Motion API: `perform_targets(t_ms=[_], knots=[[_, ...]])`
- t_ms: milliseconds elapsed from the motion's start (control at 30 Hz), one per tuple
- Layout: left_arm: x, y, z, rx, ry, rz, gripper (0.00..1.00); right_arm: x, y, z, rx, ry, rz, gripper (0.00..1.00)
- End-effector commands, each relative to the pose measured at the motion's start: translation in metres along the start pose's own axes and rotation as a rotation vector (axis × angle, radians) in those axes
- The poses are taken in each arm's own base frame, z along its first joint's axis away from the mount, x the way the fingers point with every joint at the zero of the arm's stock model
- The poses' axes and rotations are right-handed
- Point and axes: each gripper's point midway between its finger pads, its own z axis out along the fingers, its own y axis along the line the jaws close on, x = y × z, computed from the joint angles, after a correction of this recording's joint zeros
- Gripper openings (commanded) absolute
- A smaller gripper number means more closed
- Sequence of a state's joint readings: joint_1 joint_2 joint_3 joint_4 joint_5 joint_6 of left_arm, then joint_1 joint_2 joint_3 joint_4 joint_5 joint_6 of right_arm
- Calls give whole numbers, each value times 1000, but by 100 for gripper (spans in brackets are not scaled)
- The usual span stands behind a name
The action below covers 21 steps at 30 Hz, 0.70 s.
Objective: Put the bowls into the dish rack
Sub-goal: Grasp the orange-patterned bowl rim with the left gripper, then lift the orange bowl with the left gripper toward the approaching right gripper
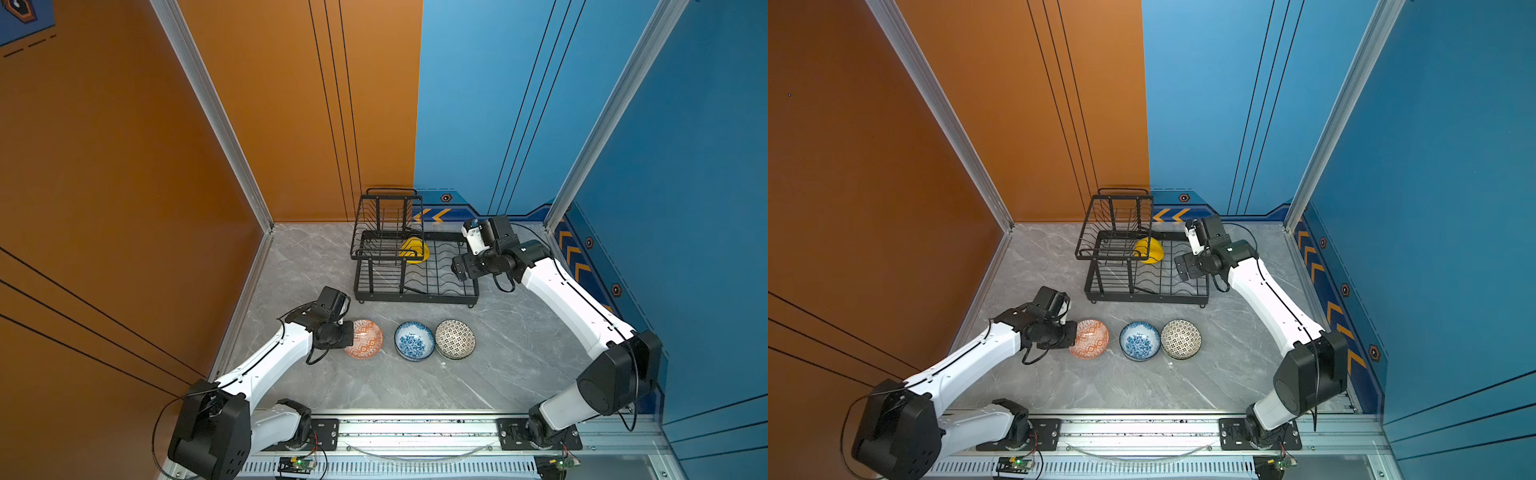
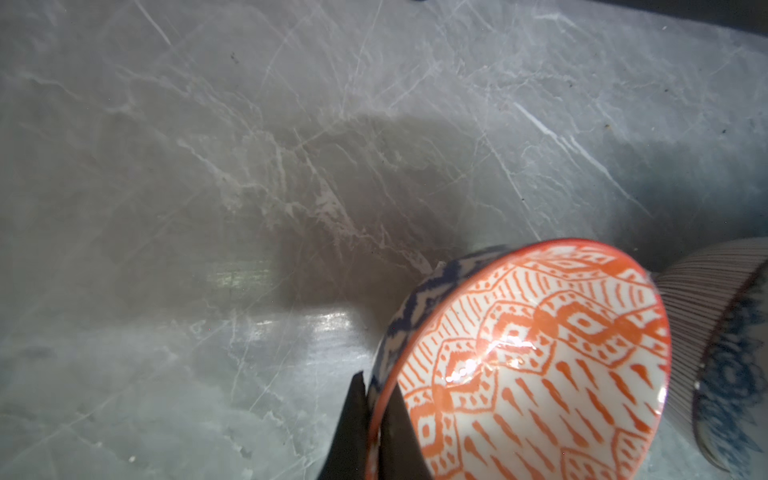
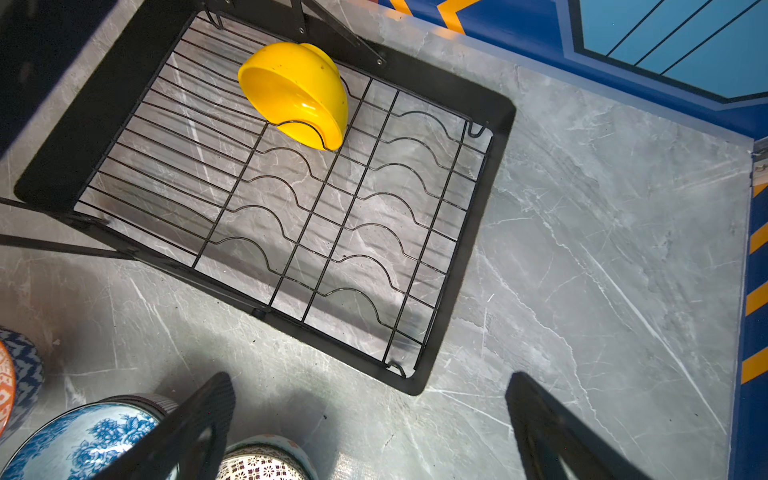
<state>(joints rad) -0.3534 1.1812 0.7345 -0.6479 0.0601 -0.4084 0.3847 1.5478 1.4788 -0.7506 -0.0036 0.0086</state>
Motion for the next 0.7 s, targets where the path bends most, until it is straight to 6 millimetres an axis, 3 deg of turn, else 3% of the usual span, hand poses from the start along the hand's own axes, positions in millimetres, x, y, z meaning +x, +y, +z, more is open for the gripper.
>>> perform_targets(t_ms=[0,200,367,667], knots=[[-21,-2,-26,-8,-78,32,0,4,3,-11,-28,-8,12,100],[-43,-21,-61,34,-184,88,0,1,6,-20,-52,-32,6,100],[-64,-46,-93,57,-289,173,0,-7,16,-40,-127,-86,14,100],[-103,-98,-139,77,-431,287,0,-23,72,-85,-361,-204,27,100]])
